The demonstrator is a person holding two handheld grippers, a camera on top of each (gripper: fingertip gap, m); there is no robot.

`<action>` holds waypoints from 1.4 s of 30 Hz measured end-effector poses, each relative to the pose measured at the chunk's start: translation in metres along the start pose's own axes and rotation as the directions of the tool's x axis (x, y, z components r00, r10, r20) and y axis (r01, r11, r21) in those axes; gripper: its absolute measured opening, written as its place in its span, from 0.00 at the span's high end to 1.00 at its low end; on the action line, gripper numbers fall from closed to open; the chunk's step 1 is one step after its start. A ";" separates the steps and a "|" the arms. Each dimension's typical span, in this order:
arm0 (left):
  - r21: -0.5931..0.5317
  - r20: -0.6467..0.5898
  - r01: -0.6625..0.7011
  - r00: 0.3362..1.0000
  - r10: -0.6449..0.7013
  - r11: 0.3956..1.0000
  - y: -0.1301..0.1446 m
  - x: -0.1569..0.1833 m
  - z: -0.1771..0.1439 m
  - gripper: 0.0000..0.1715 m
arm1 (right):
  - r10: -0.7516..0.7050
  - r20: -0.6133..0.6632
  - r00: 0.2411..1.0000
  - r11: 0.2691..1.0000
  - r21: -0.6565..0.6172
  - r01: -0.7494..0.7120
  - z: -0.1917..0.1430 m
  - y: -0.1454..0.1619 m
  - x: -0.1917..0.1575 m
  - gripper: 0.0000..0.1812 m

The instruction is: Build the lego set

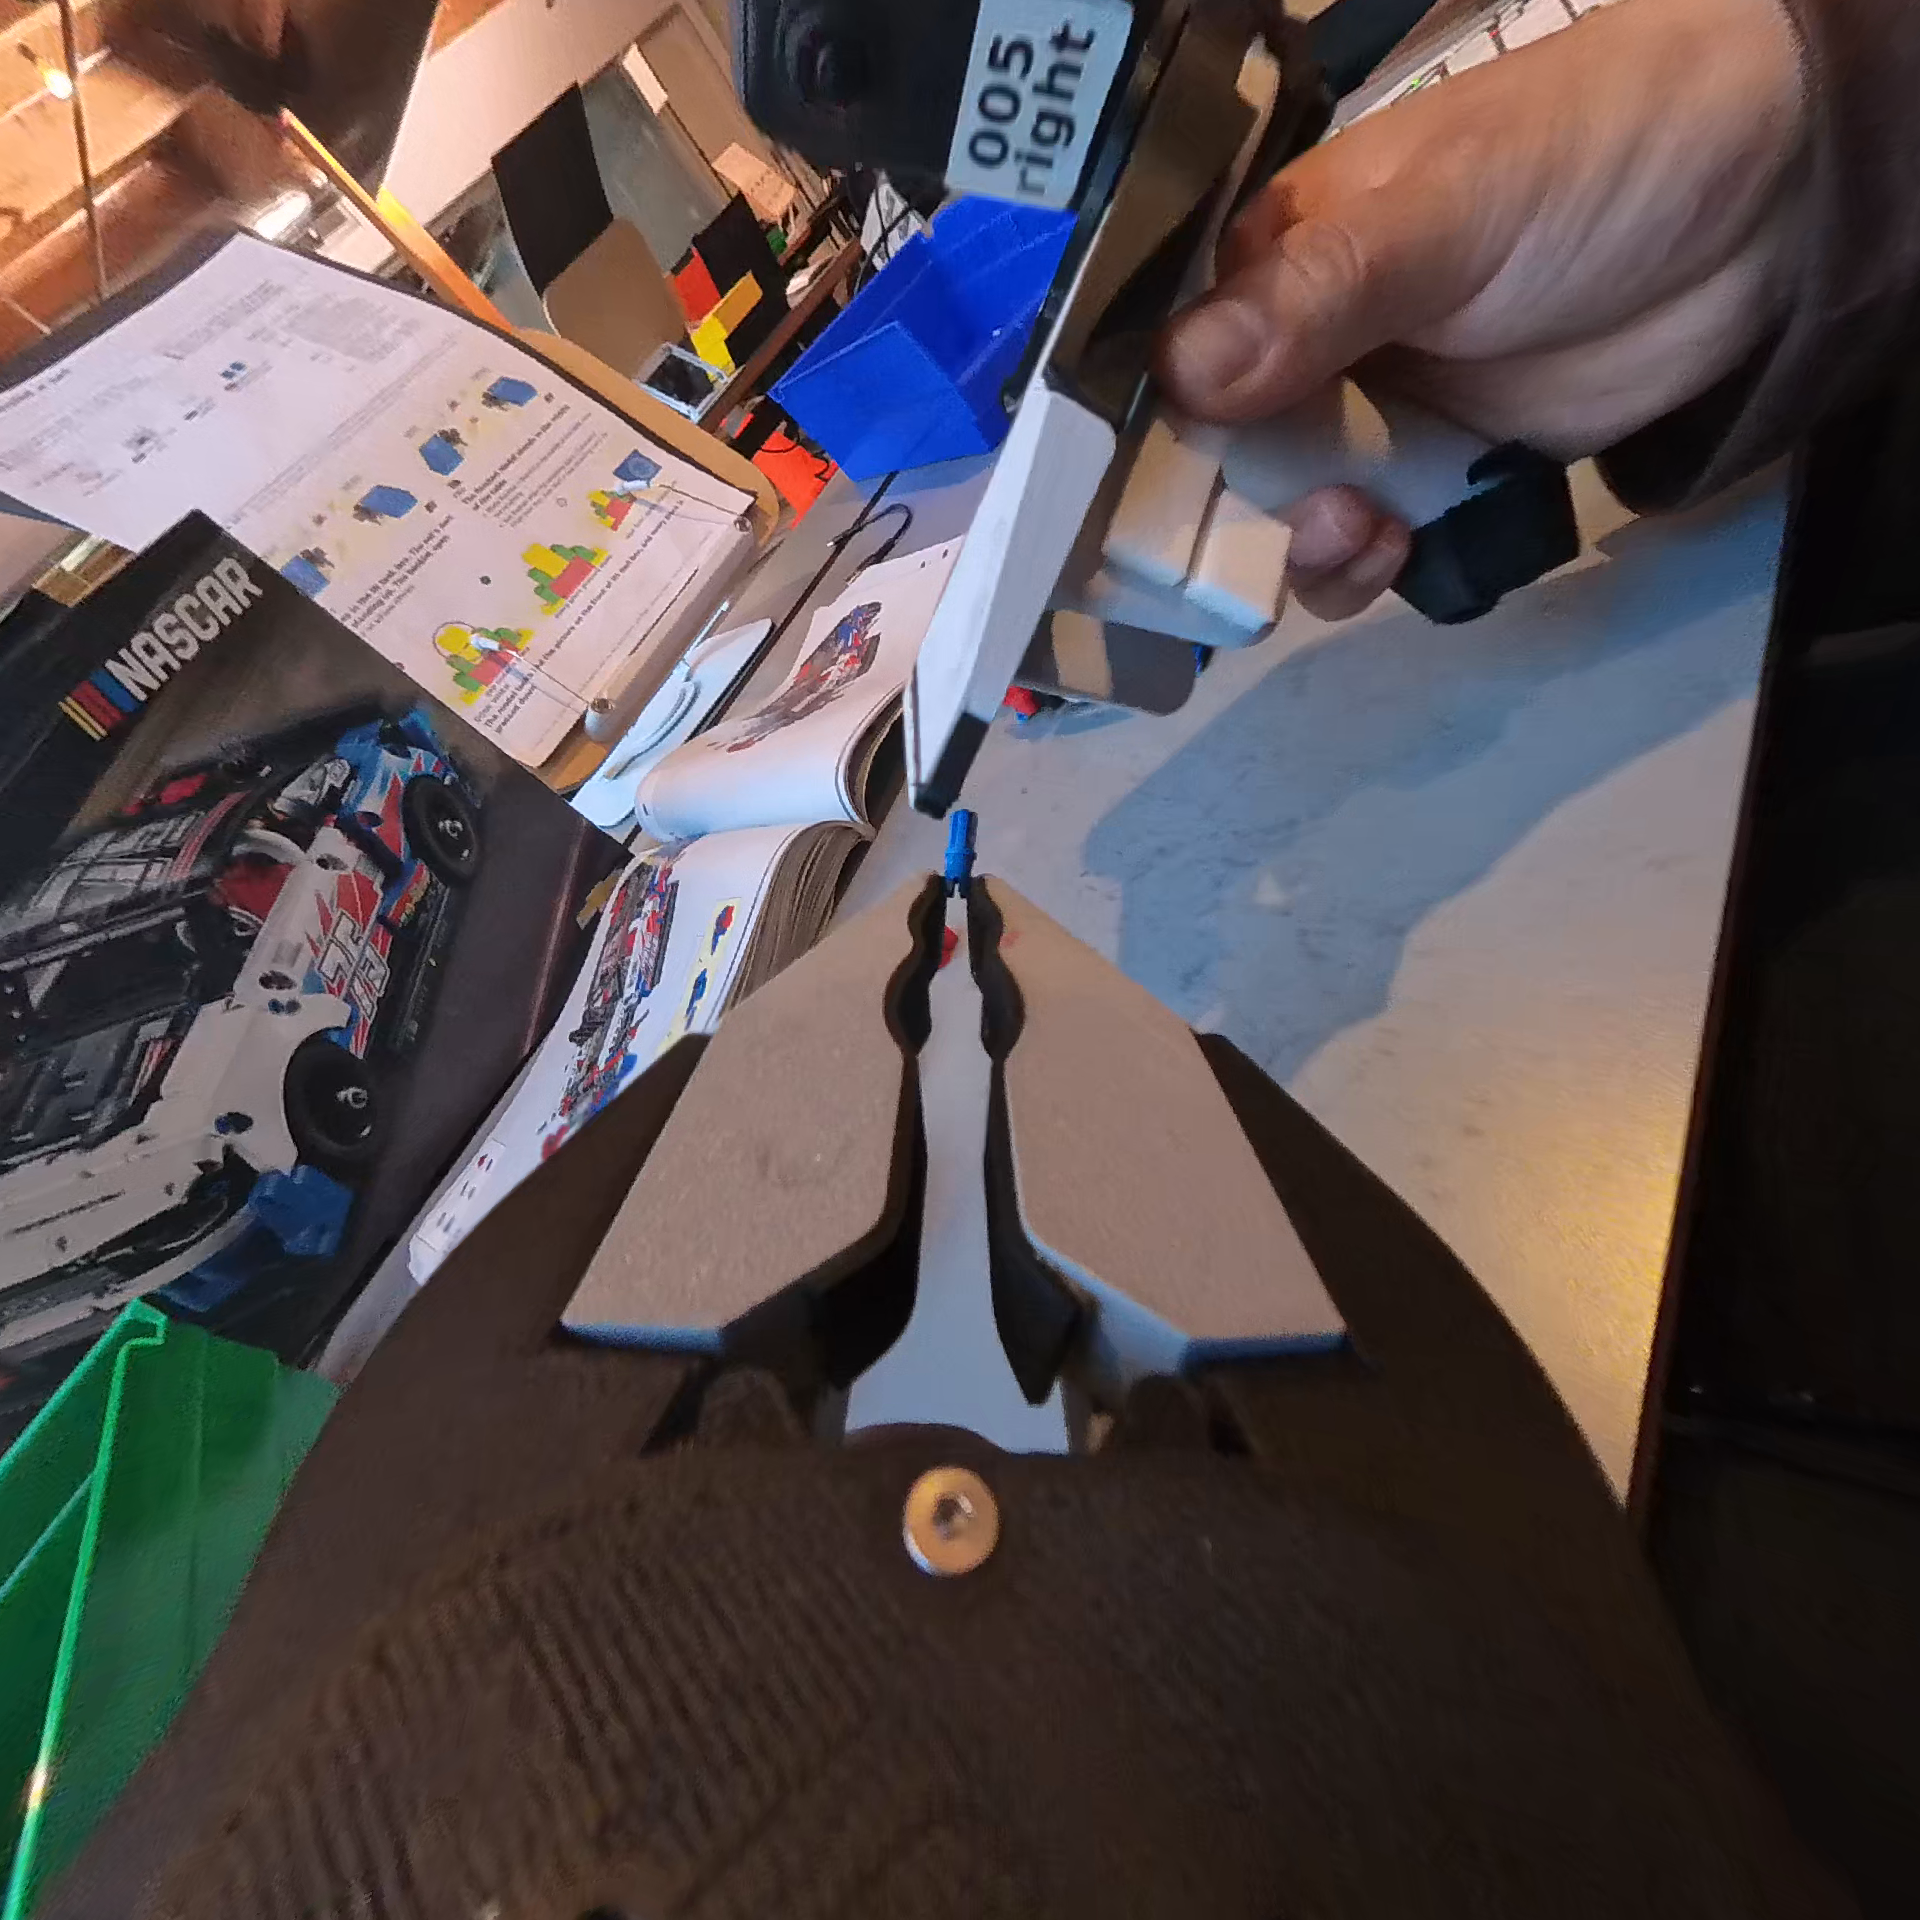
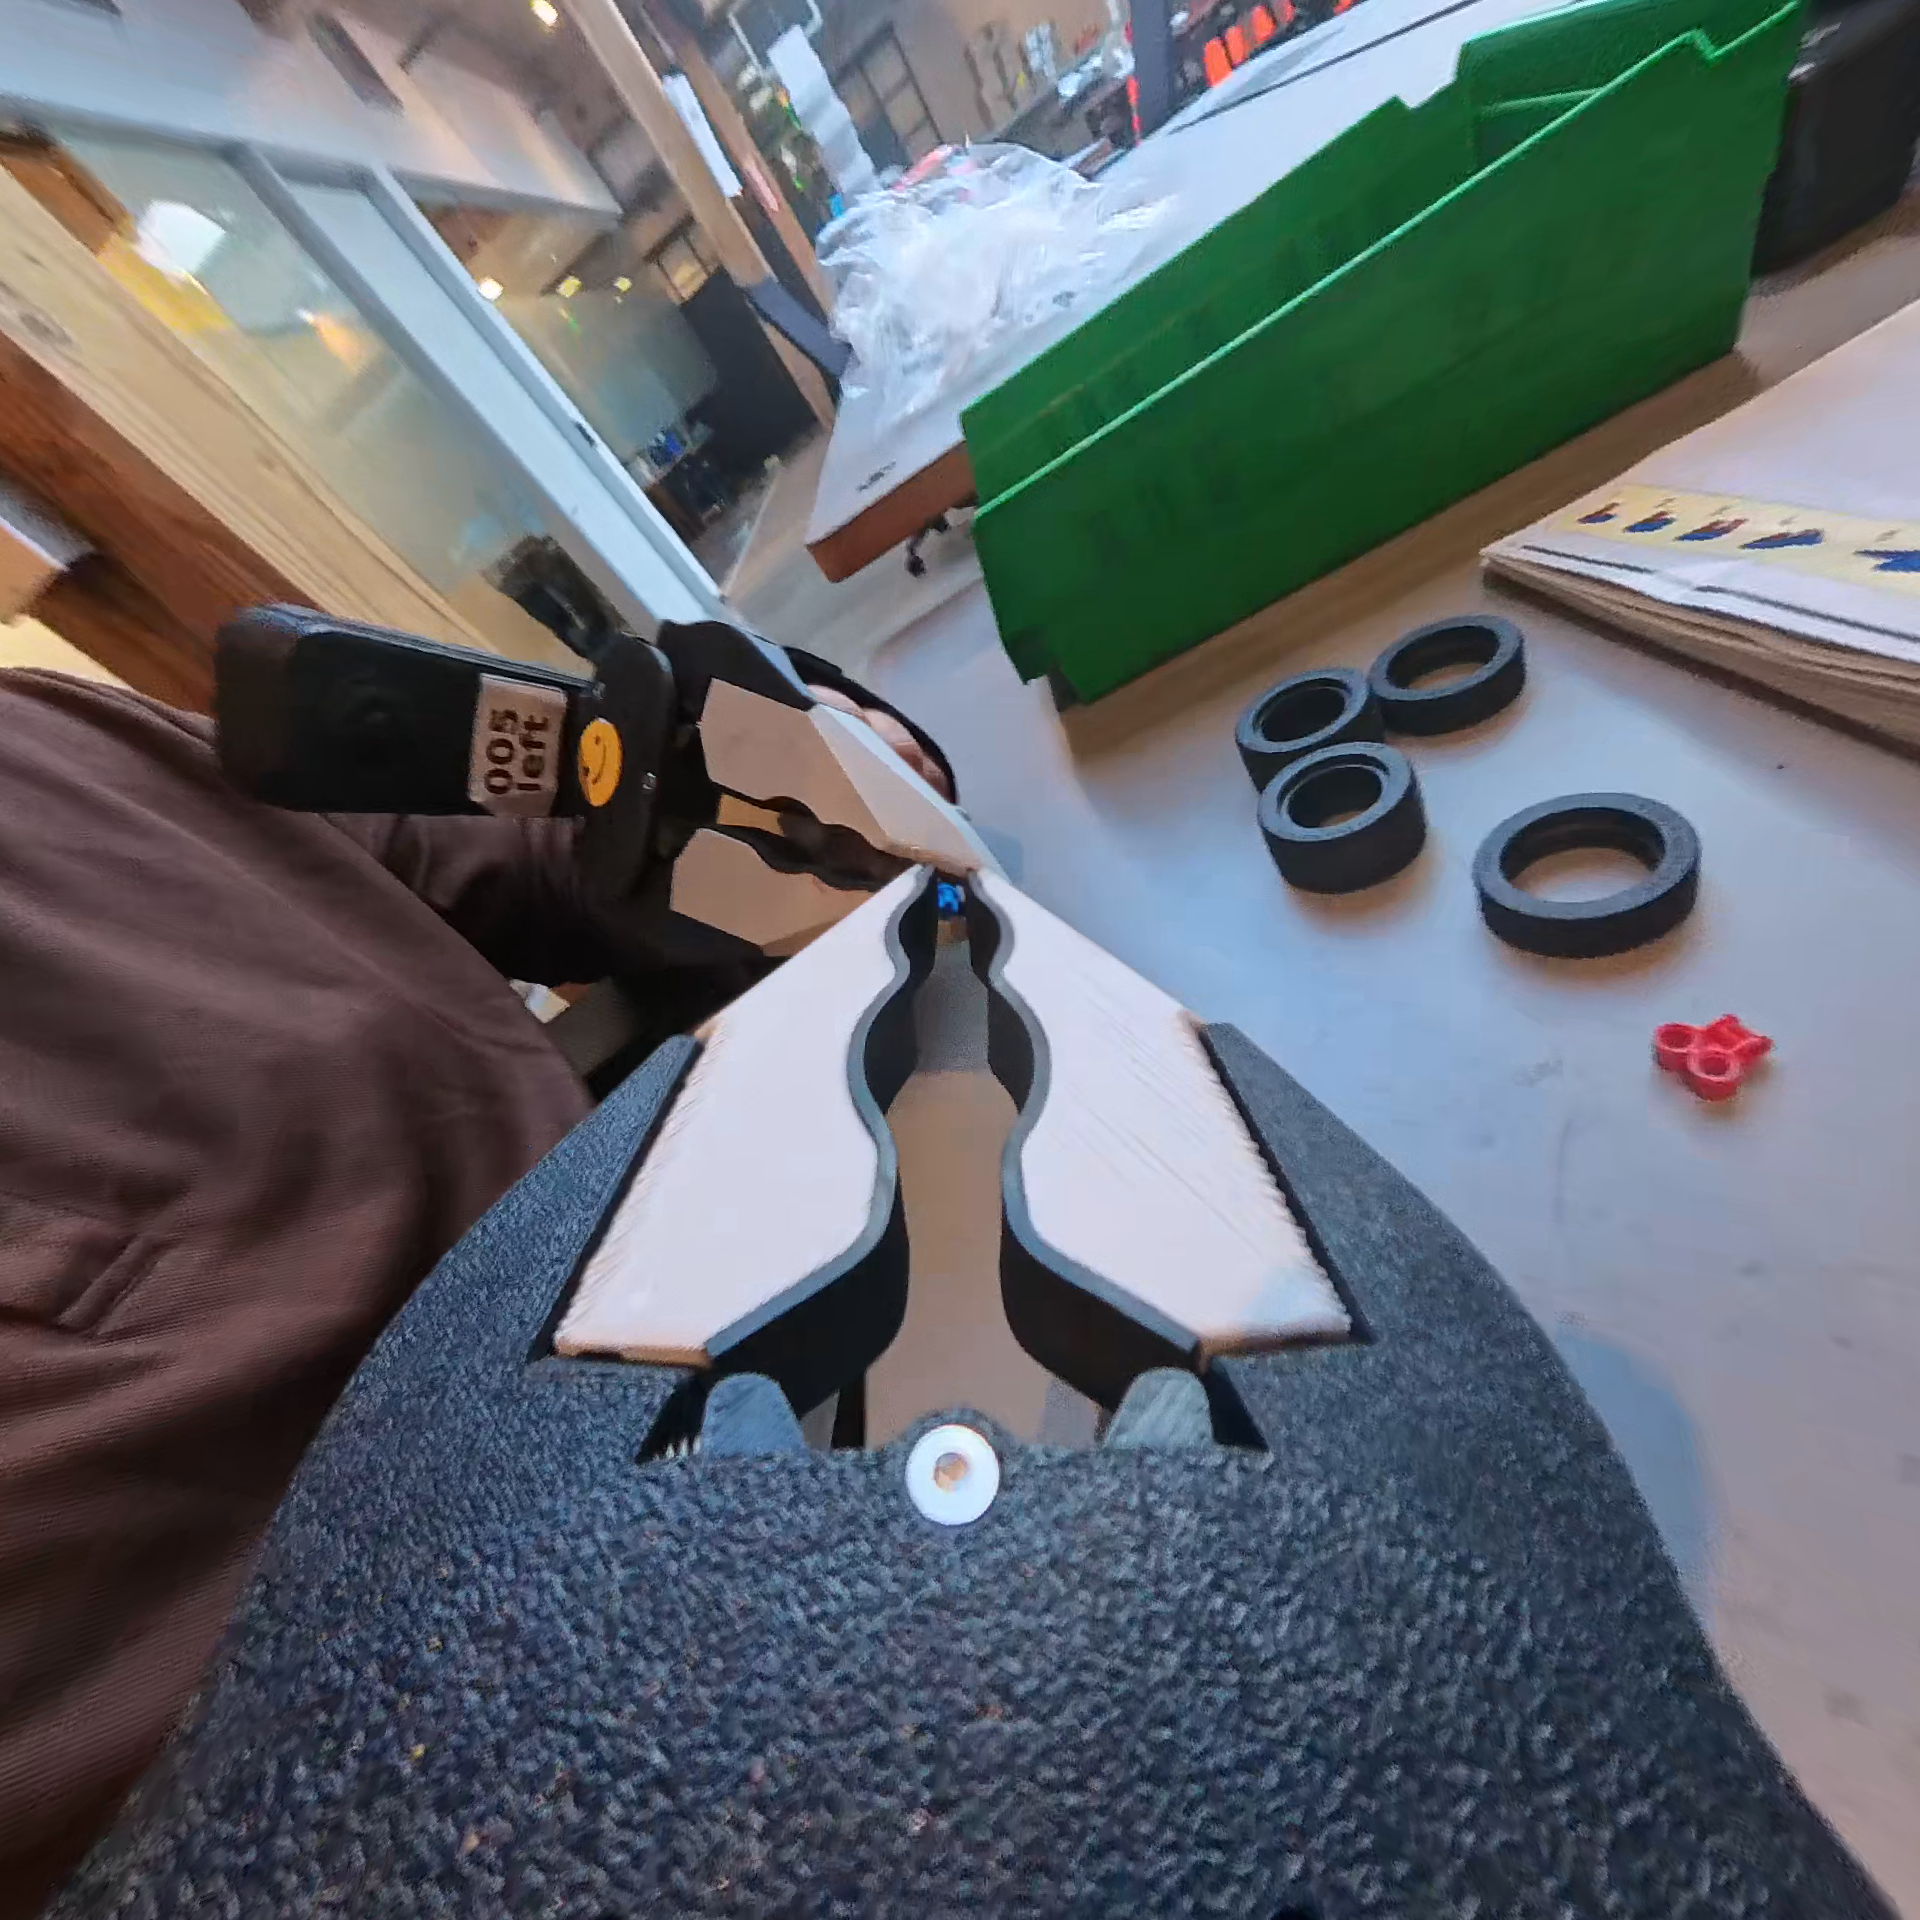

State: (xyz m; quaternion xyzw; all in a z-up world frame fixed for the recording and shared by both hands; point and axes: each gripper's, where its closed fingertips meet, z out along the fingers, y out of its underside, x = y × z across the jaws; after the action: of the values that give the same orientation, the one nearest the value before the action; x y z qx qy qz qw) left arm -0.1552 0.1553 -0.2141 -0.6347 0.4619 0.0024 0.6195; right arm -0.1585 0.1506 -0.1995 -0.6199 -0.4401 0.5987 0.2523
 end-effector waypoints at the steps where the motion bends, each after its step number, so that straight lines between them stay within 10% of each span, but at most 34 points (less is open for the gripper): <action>1: -0.004 0.006 0.009 1.000 -0.009 1.000 0.001 -0.001 0.000 0.99 | -0.017 -0.017 1.000 1.000 -0.004 0.017 0.000 -0.001 0.001 0.97; 42: 0.035 0.088 0.026 0.996 -0.029 0.999 -0.003 -0.014 -0.003 0.99 | -0.017 0.008 1.000 1.000 0.000 0.017 0.011 -0.005 -0.001 0.98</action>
State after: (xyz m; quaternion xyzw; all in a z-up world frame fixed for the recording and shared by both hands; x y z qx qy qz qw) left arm -0.1627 0.1607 -0.2034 -0.6299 0.4252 0.0140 0.6498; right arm -0.1701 0.1493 -0.1965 -0.6135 -0.4464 0.5991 0.2557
